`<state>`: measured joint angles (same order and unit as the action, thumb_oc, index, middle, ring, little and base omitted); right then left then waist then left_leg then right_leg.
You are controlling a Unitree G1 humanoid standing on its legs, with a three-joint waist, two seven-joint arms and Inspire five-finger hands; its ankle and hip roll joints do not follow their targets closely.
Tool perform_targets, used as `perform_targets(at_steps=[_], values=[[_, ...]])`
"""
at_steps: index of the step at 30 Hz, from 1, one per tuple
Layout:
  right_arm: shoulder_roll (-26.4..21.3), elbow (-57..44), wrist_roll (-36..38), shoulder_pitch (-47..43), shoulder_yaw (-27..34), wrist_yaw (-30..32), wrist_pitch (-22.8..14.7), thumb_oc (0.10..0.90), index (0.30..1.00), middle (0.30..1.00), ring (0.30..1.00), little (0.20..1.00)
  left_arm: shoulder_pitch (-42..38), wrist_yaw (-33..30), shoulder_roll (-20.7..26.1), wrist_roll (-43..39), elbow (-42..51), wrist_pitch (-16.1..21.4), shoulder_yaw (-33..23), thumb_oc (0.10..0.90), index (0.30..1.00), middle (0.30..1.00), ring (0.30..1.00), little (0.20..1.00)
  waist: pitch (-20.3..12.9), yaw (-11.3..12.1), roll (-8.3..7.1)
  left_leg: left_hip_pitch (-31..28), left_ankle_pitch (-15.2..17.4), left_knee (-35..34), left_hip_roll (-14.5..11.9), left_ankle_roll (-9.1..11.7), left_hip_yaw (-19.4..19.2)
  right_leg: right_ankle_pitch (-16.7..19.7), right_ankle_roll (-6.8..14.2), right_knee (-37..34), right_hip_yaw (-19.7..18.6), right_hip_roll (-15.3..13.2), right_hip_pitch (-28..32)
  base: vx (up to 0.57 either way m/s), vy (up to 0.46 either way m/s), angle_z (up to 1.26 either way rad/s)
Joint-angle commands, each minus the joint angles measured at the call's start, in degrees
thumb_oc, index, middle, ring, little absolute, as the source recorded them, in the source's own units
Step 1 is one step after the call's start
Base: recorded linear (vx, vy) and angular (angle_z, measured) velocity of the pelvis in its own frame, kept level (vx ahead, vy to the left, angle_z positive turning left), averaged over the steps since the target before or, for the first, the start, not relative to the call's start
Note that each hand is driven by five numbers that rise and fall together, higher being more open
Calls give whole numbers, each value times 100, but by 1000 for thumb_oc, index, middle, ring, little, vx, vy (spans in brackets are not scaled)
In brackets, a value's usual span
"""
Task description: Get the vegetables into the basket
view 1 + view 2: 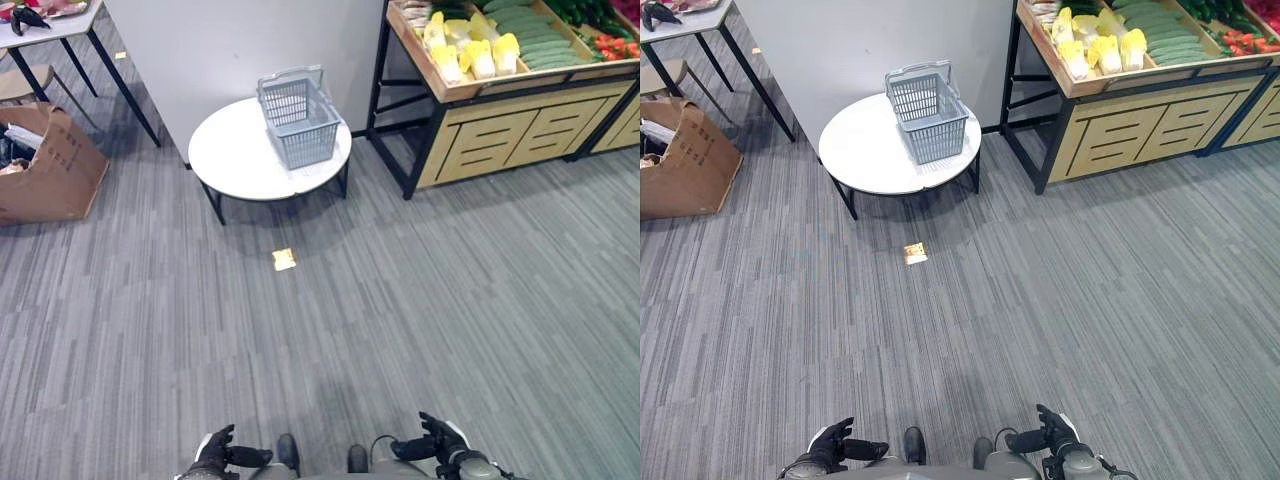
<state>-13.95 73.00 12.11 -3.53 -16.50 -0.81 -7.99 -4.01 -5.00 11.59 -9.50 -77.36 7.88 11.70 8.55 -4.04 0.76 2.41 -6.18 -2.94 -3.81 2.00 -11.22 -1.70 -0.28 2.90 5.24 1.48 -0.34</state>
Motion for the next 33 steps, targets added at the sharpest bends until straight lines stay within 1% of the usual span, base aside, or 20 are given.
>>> perform_targets(at_steps=[1, 3, 5, 7, 8, 9, 10, 11, 13, 14, 16, 17, 18, 21, 24, 25, 26, 28, 32, 33], values=[[-228, 148, -77, 117, -272, 28, 64, 900, 1000, 1000, 1000, 1000, 0, -84, -2, -17, -192, -56, 4, 900, 1000, 1000, 1000, 1000, 321, -11, -173, -588, 342, 77, -493, 516, 405, 180, 525, -208, -423, -443, -74, 28, -115, 1], [-297, 110, -106, 111, -273, 40, 57, 900, 1000, 1000, 1000, 1000, -36, -78, -4, -9, -138, -47, 54, 900, 1000, 1000, 1000, 1000, 389, -29, -152, -467, 285, 271, -504, 542, 468, 152, 484, -172, -399, -421, -95, 27, -86, 5], [-377, 77, -118, 110, -244, 54, 57, 900, 1000, 1000, 1000, 1000, -79, -77, -14, -20, -81, -50, 79, 900, 1000, 1000, 1000, 1000, 478, -58, -136, -246, 220, 743, -510, 584, 566, 83, 423, -112, -366, -415, -85, 36, -92, 9], [-440, 90, -91, 80, -210, 78, 50, 900, 1000, 1000, 1000, 1000, -118, -88, -30, -141, -34, -22, 74, 900, 1000, 1000, 1000, 1000, 593, -36, -148, -20, 151, 1160, -318, 604, 811, 37, 386, -85, -407, -422, -57, 31, -49, 15], [-440, 90, -90, 79, -210, 78, 50, 900, 1000, 1000, 1000, 1000, -119, -88, -30, -141, -35, -22, 74, 900, 1000, 1000, 1000, 1000, 597, -41, -147, -16, 156, 1171, -317, 604, 818, 34, 387, -84, -401, -423, -54, 19, -17, 7], [-469, 122, -73, 56, -185, 101, 49, 900, 1000, 1000, 1000, 1000, -165, -96, -36, -219, -17, -2, 88, 900, 1000, 1000, 1000, 1000, 661, -11, -152, 111, 91, 1216, -202, 592, 1039, 29, 398, -80, -406, -446, -42, 0, 0, 0], [-490, 142, -54, 41, -152, 121, 49, 900, 1000, 1000, 1000, 1000, -211, -97, -30, -260, -13, 9, 99, 900, 1000, 1000, 1000, 1000, 690, 4, -170, 312, 92, 1174, -129, 557, 1154, 18, 420, -87, -405, -482, -28, 136, 36, -2], [-515, 175, 29, 52, -72, 144, 40, 900, 1000, 1000, 1000, 1000, -231, -110, -15, -345, 43, 52, 113, 900, 1000, 1000, 1000, 1000, 680, -11, -180, 568, 164, 867, -200, 480, 1102, -21, 489, -123, -410, -575, 14, 173, 70, 4], [-528, 212, 35, 63, -50, 172, 42, 900, 1000, 1000, 1000, 1000, -236, -120, -22, -359, 81, 87, 153, 900, 1000, 1000, 1000, 1000, 662, 31, -163, 790, -19, 582, -348, 482, 1053, -72, 524, -146, -437, -614, 79, 207, 131, 20], [-535, 217, 45, 67, -26, 197, 30, 900, 1000, 1000, 1000, 1000, -226, -126, -37, -407, 117, 112, 167, 900, 1000, 1000, 1000, 1000, 651, 63, -118, 909, -214, 311, -419, 514, 1045, -116, 563, -172, -486, -602, 145, 229, 176, 22], [-542, 221, 18, 61, -26, 202, 28, 900, 1000, 1000, 1000, 1000, -206, -99, -37, -437, 190, 154, 198, 900, 1000, 1000, 1000, 1000, 624, 131, -97, 986, -348, 154, -451, 567, 1120, -210, 633, -214, -635, -630, 328, 233, 185, -8], [-542, 221, 18, 61, -26, 202, 28, 900, 1000, 1000, 1000, 1000, -206, -99, -37, -437, 190, 154, 198, 900, 1000, 1000, 1000, 1000, 624, 131, -97, 986, -348, 154, -451, 567, 1120, -210, 633, -214, -635, -630, 328, 260, 224, -53], [-511, 227, -12, 58, -29, 177, 35, 900, 1000, 1000, 1000, 1000, -156, -57, -44, -420, 180, 134, 196, 900, 1000, 1000, 1000, 1000, 570, 156, -126, 890, -266, 178, -416, 523, 1057, -268, 666, -214, -813, -665, 416, 227, 229, -72], [-447, 230, -78, 119, -24, 156, 61, 900, 1000, 1000, 1000, 1000, -131, -10, -30, -351, 164, 118, 259, 900, 1000, 1000, 1000, 1000, 556, 160, -243, 858, -105, 314, -280, 384, 812, -177, 824, -138, -948, -890, 405, 231, 293, -88], [-391, 196, -142, 86, -73, 82, 98, 900, 1000, 1000, 1000, 1000, -160, 41, 69, -173, 174, 96, 315, 900, 1000, 1000, 1000, 1000, 564, 169, -412, 899, 188, 570, -123, 209, 550, 182, 997, 0, -1166, -1099, 196, 141, 228, -30], [-391, 196, -142, 86, -73, 82, 98, 900, 1000, 1000, 1000, 1000, -160, 41, 69, -173, 174, 96, 315, 900, 1000, 1000, 1000, 1000, 564, 169, -412, 899, 188, 570, -123, 209, 550, 182, 997, 0, -1166, -1099, 196, 112, 194, -29], [-355, 177, -155, 27, -122, 77, 112, 900, 1000, 1000, 1000, 1000, -204, -2, 134, -96, 173, 101, 320, 900, 1000, 1000, 1000, 1000, 565, 195, -487, 905, 295, 599, -31, 120, 466, 527, 1066, 79, -1259, -1191, 45, 137, 230, -25], [-314, 122, -145, -27, -162, 75, 110, 900, 1000, 1000, 1000, 1000, -245, -42, 172, -90, 227, 118, 317, 900, 1000, 1000, 1000, 1000, 568, 230, -540, 901, 370, 584, 62, 46, 418, 820, 1130, 121, -1282, -1262, -40, 146, 225, -12], [-262, 13, -172, -160, -244, 119, 118, 900, 1000, 1000, 1000, 1000, -311, -139, 230, -42, 297, 123, 318, 900, 1000, 1000, 1000, 1000, 581, 306, -587, 693, 482, 336, 269, -140, 377, 1499, 1248, 430, -1198, -1411, -211, 154, 257, 2], [-259, -47, -129, -255, -273, 151, 104, 900, 1000, 1000, 1000, 1000, -360, -114, 232, -71, 294, 109, 333, 900, 1000, 1000, 1000, 1000, 643, 364, -476, 457, 512, 111, 297, -222, 369, 1498, 1164, 1169, -924, -1326, -446, 154, 293, -15]])
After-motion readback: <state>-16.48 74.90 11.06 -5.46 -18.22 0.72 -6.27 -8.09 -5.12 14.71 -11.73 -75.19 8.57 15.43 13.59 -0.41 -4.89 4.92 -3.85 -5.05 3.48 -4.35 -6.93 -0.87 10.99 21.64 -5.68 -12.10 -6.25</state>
